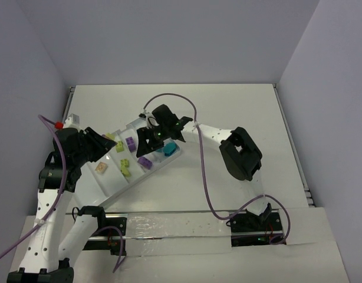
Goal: Sort the legos into containers by color
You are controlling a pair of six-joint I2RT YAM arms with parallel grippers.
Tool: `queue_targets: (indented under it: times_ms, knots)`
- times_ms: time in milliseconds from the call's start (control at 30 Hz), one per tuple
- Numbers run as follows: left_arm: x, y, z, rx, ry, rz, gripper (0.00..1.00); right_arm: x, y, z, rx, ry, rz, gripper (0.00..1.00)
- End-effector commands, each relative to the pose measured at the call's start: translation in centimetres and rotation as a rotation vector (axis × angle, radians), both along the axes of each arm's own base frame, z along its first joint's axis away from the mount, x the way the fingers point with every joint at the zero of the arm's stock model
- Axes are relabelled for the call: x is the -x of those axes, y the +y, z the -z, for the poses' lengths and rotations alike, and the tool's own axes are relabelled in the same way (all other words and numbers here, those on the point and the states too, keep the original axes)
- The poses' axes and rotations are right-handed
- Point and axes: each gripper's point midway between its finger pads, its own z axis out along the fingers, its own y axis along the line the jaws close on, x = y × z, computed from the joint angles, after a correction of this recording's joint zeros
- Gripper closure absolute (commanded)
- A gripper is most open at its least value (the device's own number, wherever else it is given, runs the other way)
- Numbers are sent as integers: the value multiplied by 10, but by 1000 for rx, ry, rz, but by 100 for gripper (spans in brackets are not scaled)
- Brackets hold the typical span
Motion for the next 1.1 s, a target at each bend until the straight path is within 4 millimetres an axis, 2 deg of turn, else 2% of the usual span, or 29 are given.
queue_targets:
  times_ms: [0, 67, 133, 167, 233, 267, 300, 367, 400, 433, 533, 600, 633, 833, 1067]
  knots:
    - [-5, -4, -22, 5, -52, 32, 100, -16, 7, -34, -25, -84, 19, 28]
    - [-6, -17, -24, 19, -64, 123, 100, -19, 4, -45, -30, -115, 22, 27]
    - [-9, -30, -17, 19, -53, 227, 100, -23, -5, -61, -49, -145, 25, 29]
    - [-12, -34, -13, 18, -39, 254, 100, -20, -11, -71, -66, -158, 14, 30]
    - [-14, -47, -11, 35, -49, 357, 100, -29, -30, -88, -104, -183, 28, 36]
    - [-16, -48, -7, 36, -33, 359, 100, -20, -34, -92, -116, -177, 8, 36]
    - [-19, -58, -11, 58, -64, 430, 100, -19, -47, -103, -158, -180, 0, 41]
    - [-14, -80, -22, 136, -115, 582, 100, -20, -72, -139, -268, -230, -12, 47]
    - [-11, -88, -28, 165, -149, 650, 100, -14, -82, -146, -307, -226, -34, 49]
    - [-8, -94, -32, 187, -170, 697, 100, -8, -88, -147, -326, -207, -44, 49]
    - [2, -106, -46, 236, -254, 820, 100, 16, -97, -174, -427, -224, -143, 44]
    - [10, -112, -60, 261, -333, 900, 100, 28, -99, -185, -471, -209, -173, 41]
    - [14, -114, -61, 274, -345, 928, 100, 32, -99, -190, -489, -201, -183, 39]
    - [29, -118, -72, 287, -402, 1009, 100, 37, -90, -223, -618, -192, -232, 35]
    - [32, -117, -70, 278, -396, 1014, 100, 34, -69, -229, -624, -148, -249, 28]
